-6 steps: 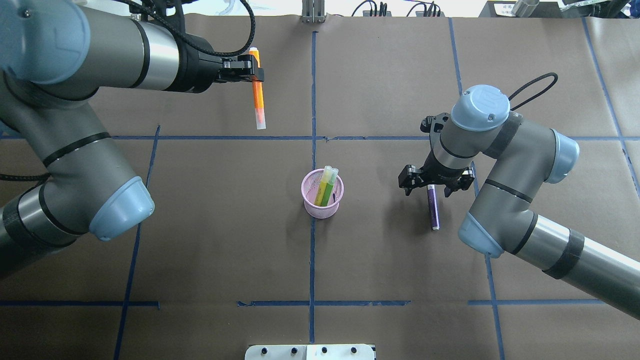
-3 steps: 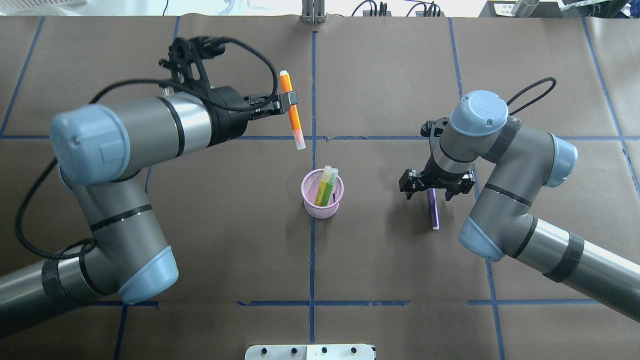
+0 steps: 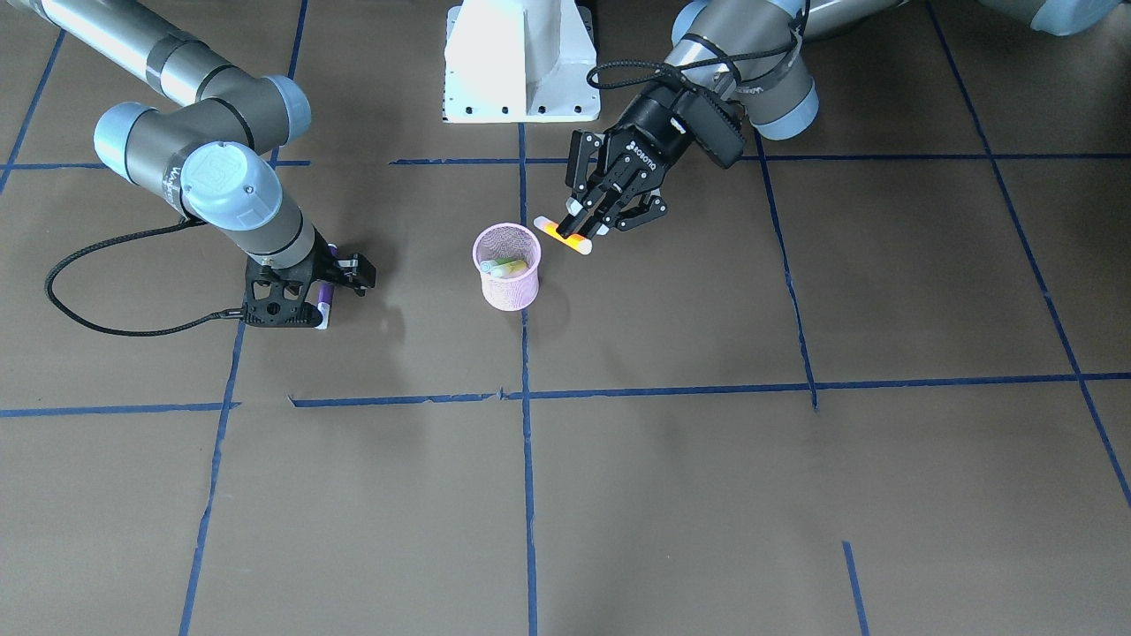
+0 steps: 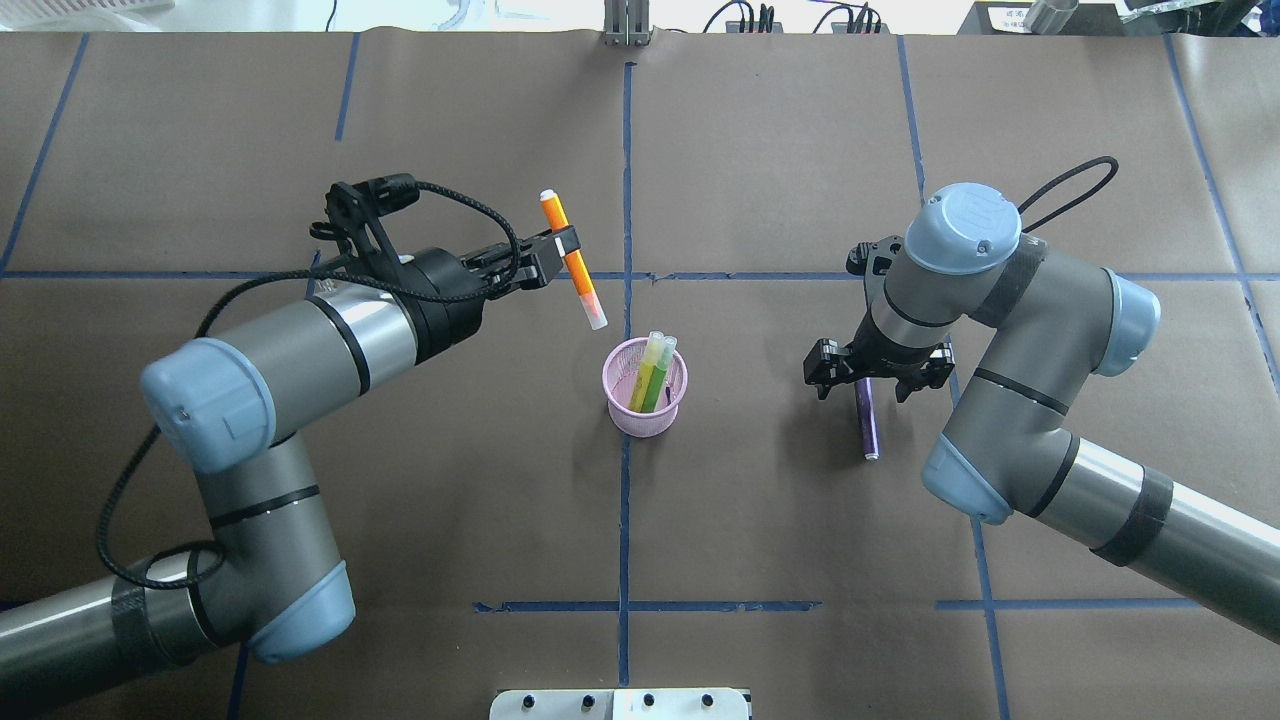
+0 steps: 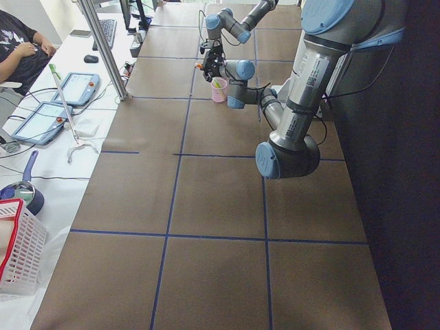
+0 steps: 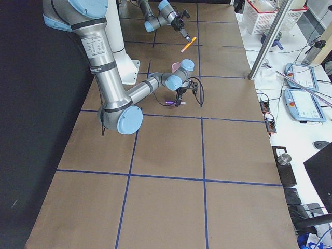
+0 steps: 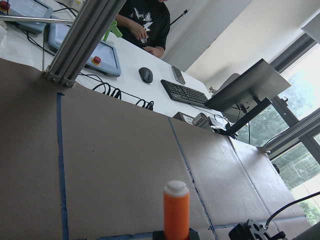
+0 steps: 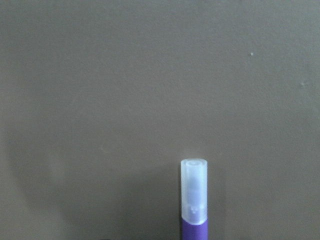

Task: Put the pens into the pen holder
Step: 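Lower the orange pen into the pink cup with the left gripper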

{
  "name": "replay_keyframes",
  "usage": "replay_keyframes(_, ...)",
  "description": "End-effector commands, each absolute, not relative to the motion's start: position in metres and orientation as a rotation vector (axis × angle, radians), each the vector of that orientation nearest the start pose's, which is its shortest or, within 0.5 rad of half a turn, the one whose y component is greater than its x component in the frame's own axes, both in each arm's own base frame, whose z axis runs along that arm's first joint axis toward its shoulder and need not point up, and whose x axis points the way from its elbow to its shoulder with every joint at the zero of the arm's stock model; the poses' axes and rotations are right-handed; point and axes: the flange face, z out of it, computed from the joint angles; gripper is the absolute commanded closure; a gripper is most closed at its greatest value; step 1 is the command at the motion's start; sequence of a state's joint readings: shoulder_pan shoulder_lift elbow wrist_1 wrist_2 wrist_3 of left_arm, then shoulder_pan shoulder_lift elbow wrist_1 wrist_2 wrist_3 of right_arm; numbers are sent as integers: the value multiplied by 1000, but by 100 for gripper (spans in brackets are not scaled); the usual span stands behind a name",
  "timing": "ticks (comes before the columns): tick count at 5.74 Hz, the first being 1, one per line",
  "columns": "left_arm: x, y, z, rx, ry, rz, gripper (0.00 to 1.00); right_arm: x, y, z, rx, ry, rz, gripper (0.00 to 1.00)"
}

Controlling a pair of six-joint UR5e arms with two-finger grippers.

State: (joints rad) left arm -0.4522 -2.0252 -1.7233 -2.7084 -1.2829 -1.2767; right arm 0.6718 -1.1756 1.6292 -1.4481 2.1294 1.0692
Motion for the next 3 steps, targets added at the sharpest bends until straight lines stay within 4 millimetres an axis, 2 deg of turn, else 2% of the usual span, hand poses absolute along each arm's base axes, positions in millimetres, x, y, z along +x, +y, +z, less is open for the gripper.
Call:
replay_keyframes(1,485,-380,219,864,1539,-416,100,-457,-465,395,-138,-772,-1,0)
replay_keyframes(2,501,-372,230,899,1484,-450,100,-457,-465,395,-139,-774,-2,0)
replay_keyframes(3,507,-367,225,927,1468,-419,100,-457,-465,393,-136,-776,-4,0)
